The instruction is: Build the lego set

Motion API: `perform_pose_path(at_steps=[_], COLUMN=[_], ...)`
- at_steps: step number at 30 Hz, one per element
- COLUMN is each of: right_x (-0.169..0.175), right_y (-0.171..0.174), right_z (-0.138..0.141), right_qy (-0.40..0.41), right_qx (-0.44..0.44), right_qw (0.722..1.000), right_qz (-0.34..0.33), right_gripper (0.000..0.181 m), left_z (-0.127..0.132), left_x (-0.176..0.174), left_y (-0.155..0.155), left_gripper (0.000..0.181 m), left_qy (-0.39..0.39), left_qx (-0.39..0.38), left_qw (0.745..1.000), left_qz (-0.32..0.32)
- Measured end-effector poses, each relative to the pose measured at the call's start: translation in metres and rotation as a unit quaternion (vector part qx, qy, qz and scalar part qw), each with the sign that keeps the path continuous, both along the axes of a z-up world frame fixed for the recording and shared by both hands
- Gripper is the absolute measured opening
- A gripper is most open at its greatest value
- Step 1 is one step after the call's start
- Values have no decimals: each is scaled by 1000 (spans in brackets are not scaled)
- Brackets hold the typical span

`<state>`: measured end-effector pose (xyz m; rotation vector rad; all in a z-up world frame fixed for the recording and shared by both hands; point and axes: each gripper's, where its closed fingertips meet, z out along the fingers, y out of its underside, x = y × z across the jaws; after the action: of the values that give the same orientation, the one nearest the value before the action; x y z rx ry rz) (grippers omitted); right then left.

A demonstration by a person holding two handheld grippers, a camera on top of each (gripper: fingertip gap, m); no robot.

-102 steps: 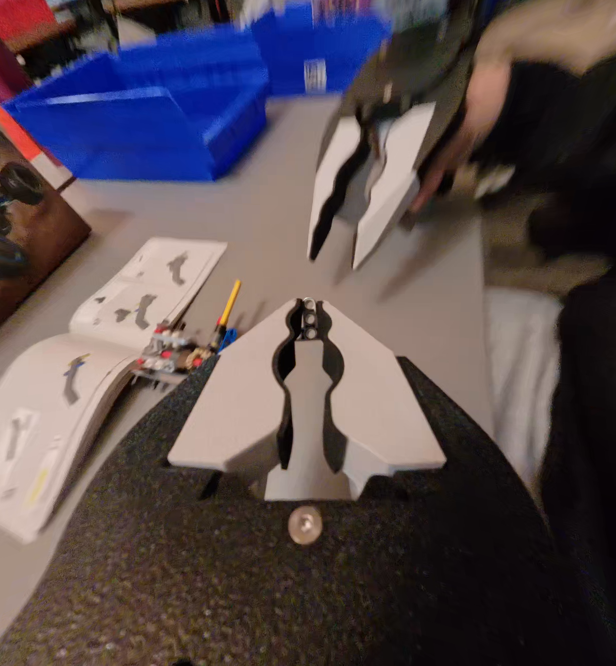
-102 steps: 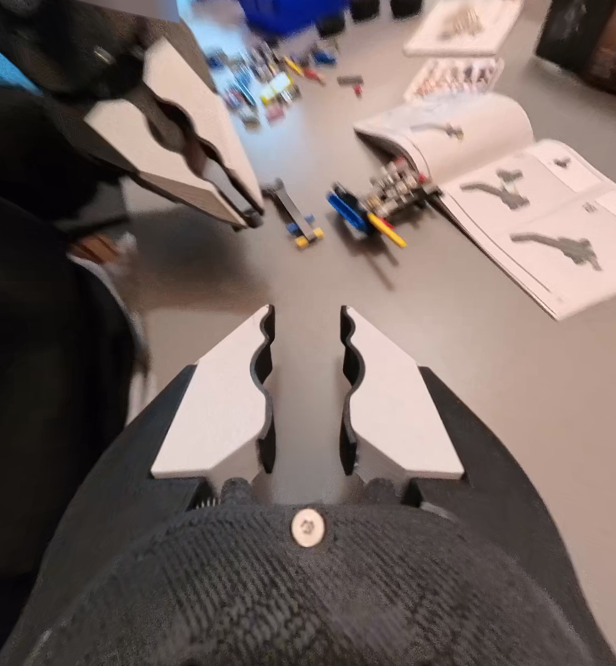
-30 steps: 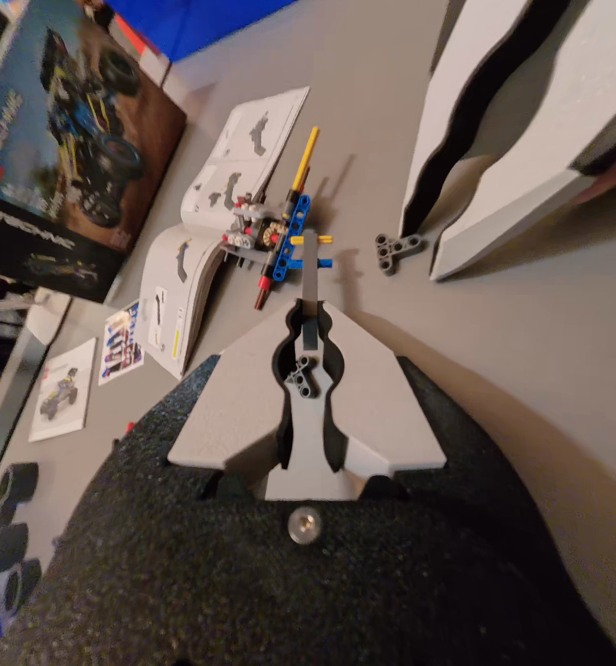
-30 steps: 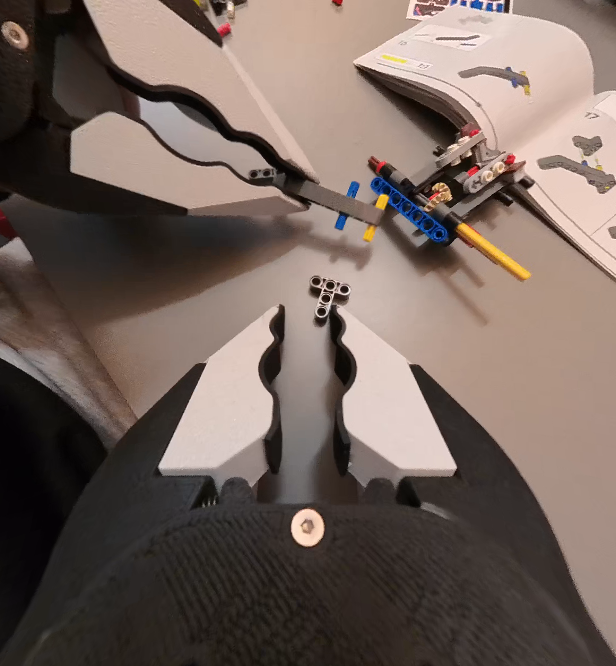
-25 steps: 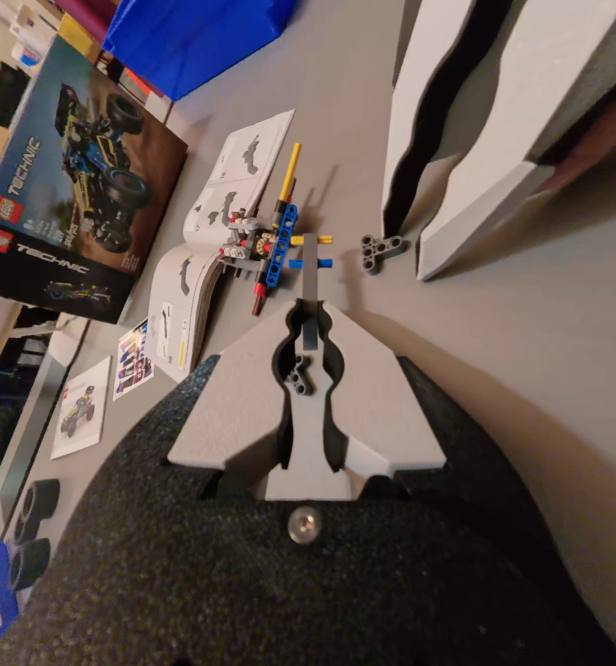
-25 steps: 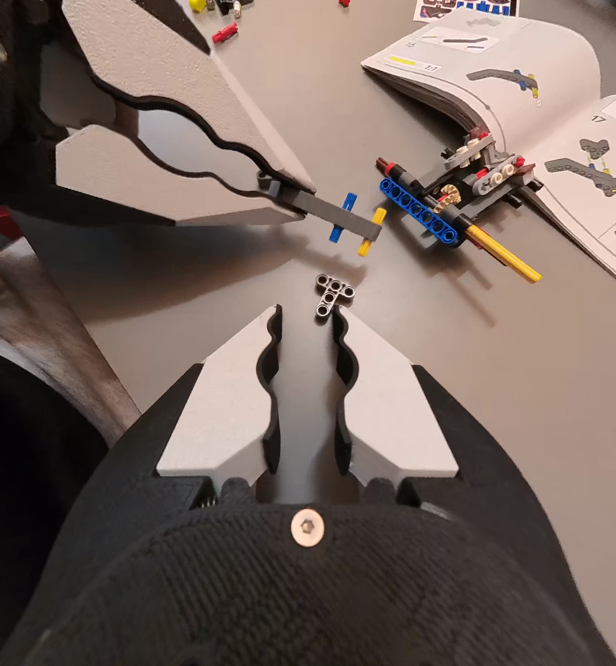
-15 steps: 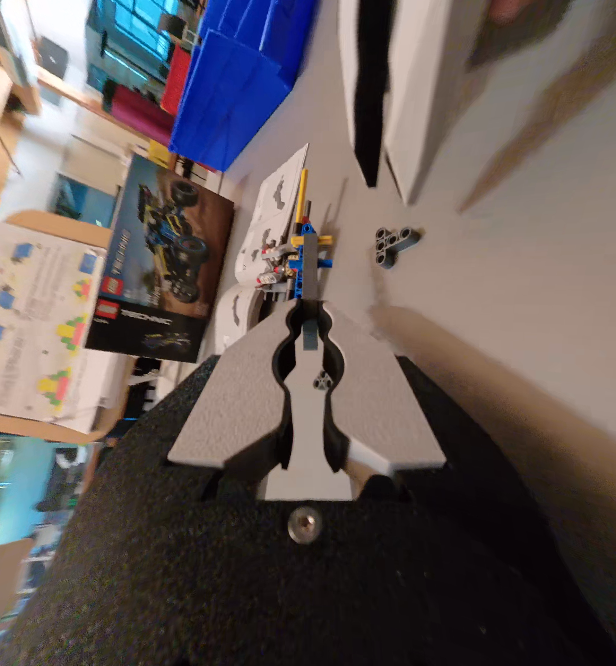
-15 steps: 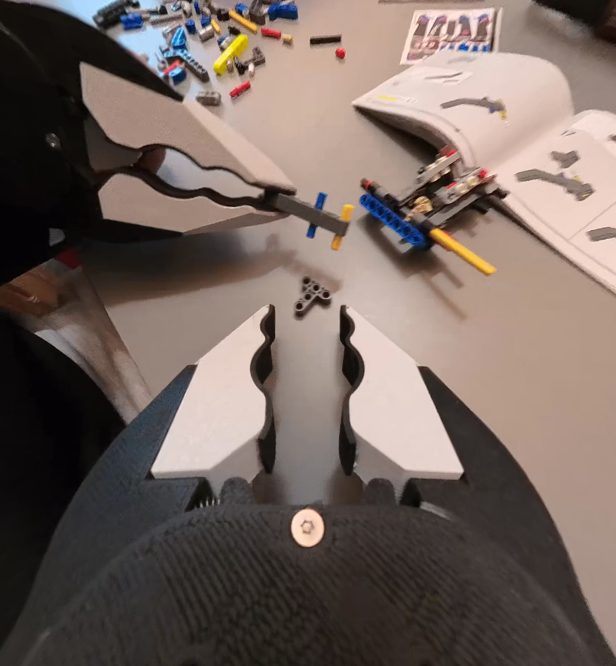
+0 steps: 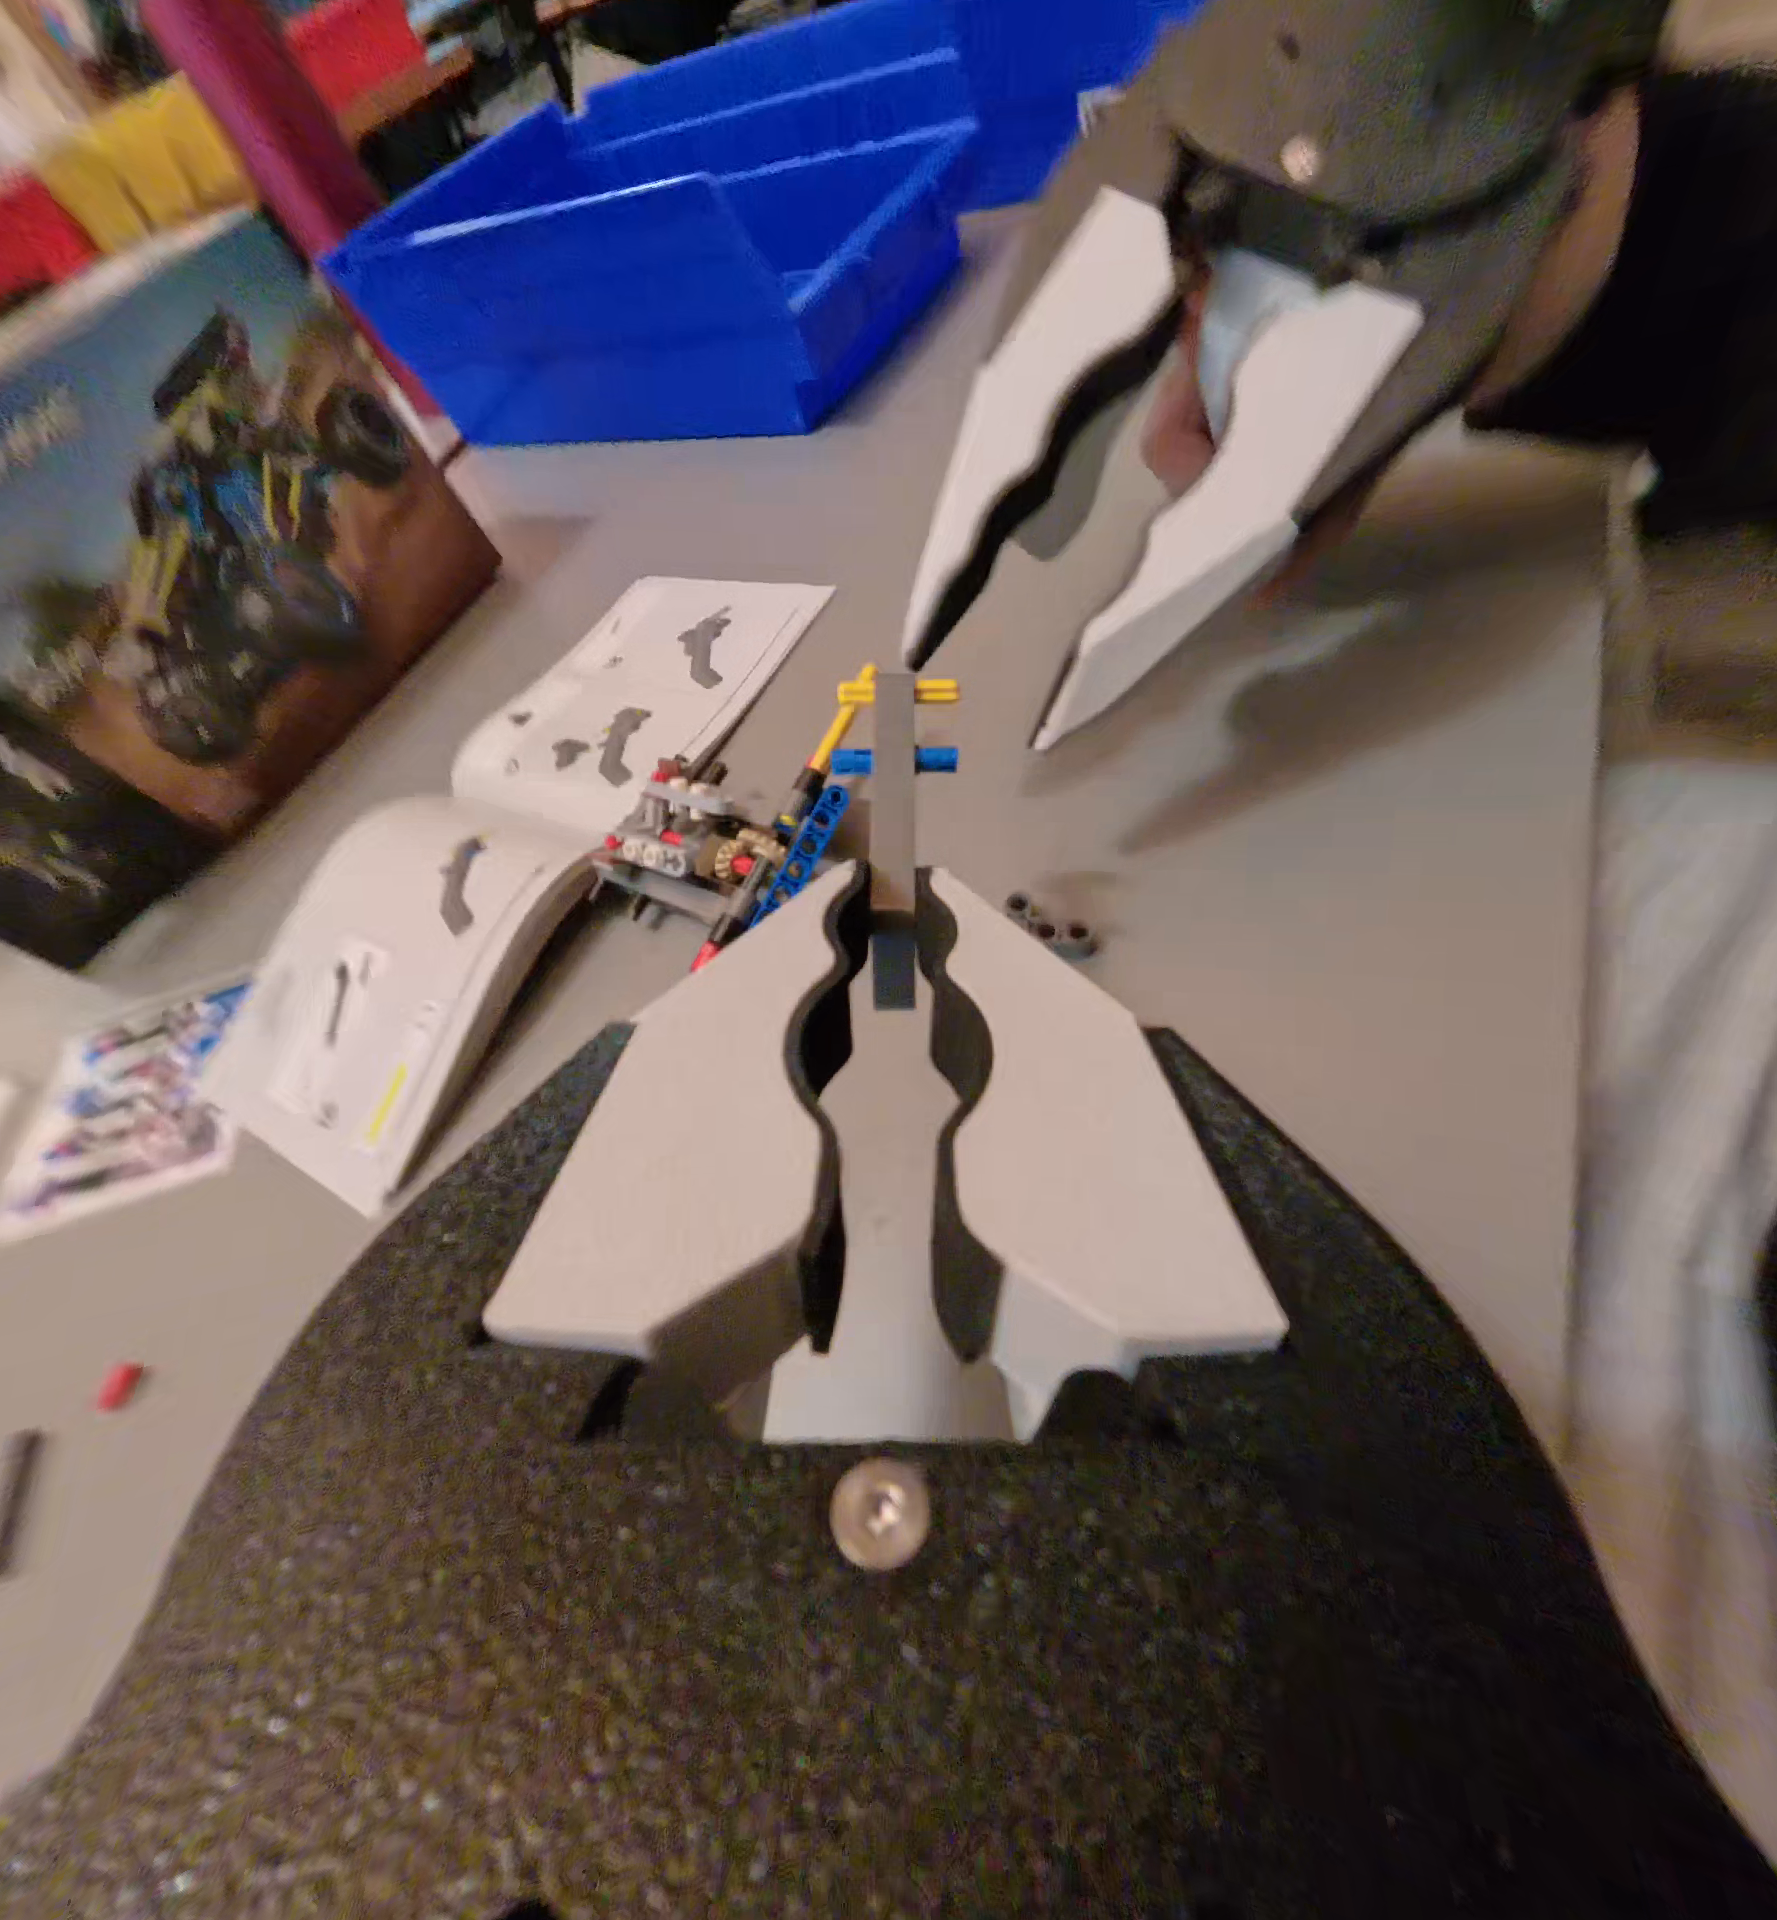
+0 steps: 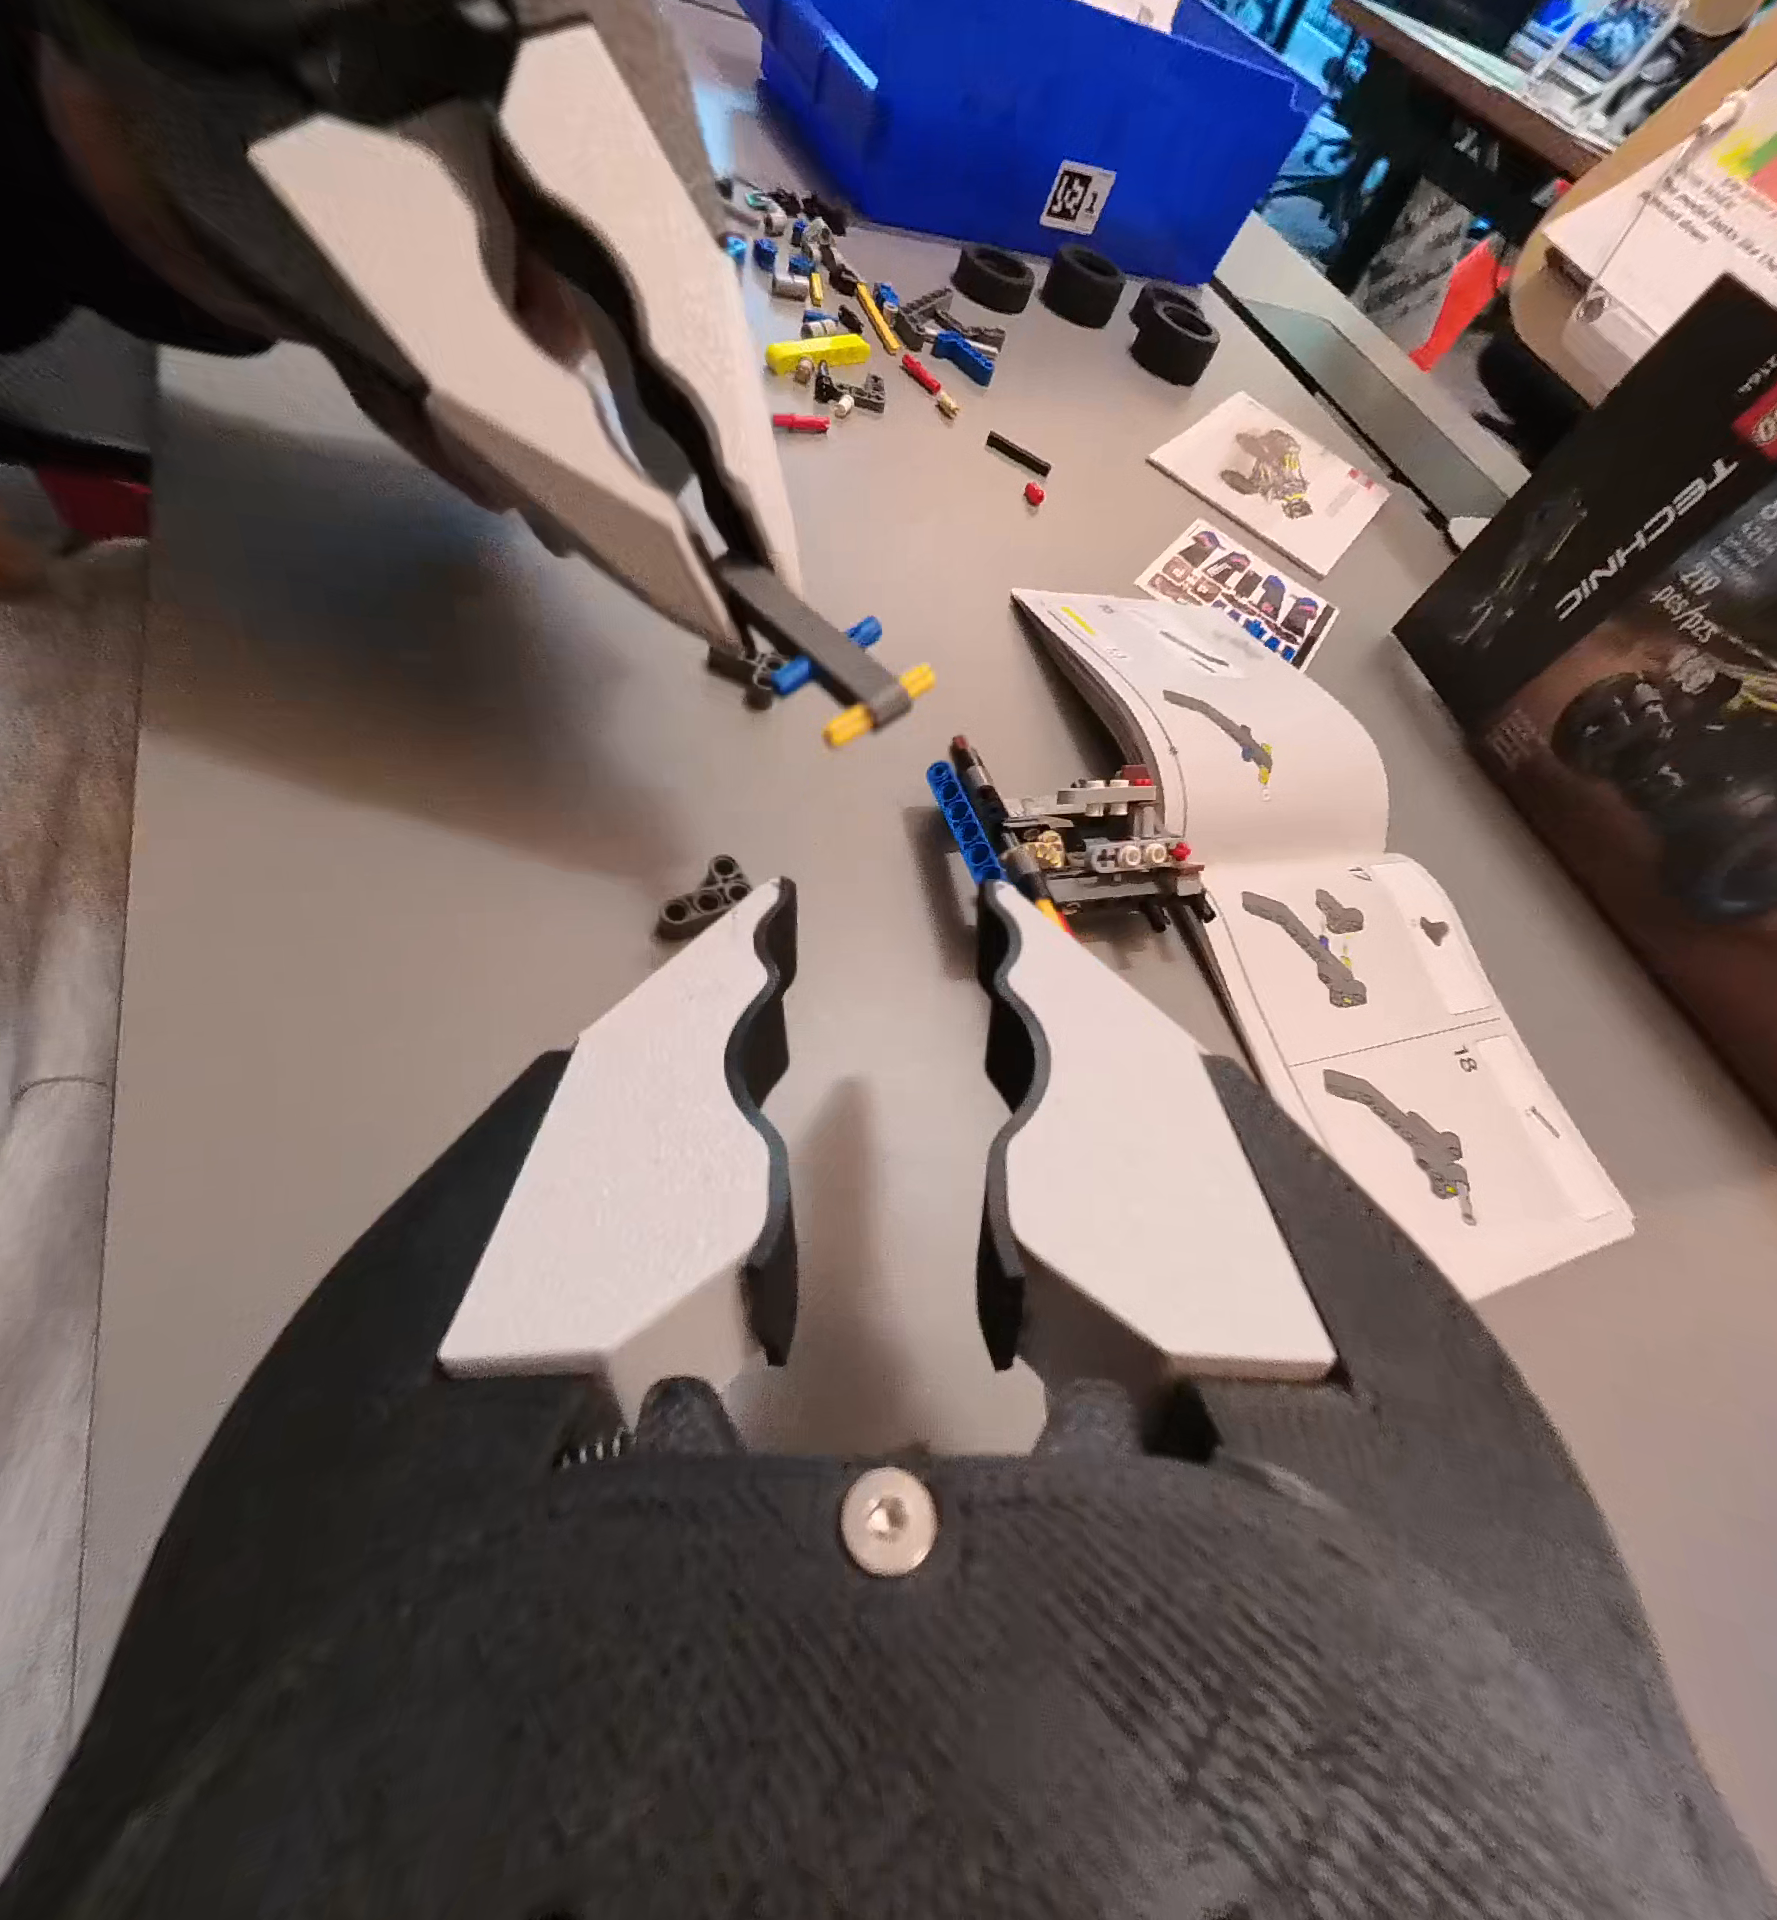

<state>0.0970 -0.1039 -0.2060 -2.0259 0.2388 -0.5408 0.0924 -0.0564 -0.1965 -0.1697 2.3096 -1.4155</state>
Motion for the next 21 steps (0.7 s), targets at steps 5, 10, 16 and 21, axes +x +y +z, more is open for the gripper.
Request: perform_pose_path(at_steps=[5, 10, 16, 21], right_x=[10, -3, -7, -1], right_y=[-9, -11, -4, -3], right_z=[5, -28, -34, -15], right_qy=[22, 88, 71, 58], right_qx=[6, -74, -71, -18], right_qw=[1000, 993, 994, 998], right_qz=[7, 38, 46, 27], right_gripper=[30, 32, 30, 27], left_z=[11, 12, 14, 26], left_x=[4, -5, -15, -7], left_y=[5, 1, -1, 1], left_gripper=[5, 6, 6, 6], left_qy=[150, 242, 386, 515], left_qx=[-71, -113, -169, -299], left_qw=[986, 964, 907, 803], left_qz=[19, 7, 3, 0])
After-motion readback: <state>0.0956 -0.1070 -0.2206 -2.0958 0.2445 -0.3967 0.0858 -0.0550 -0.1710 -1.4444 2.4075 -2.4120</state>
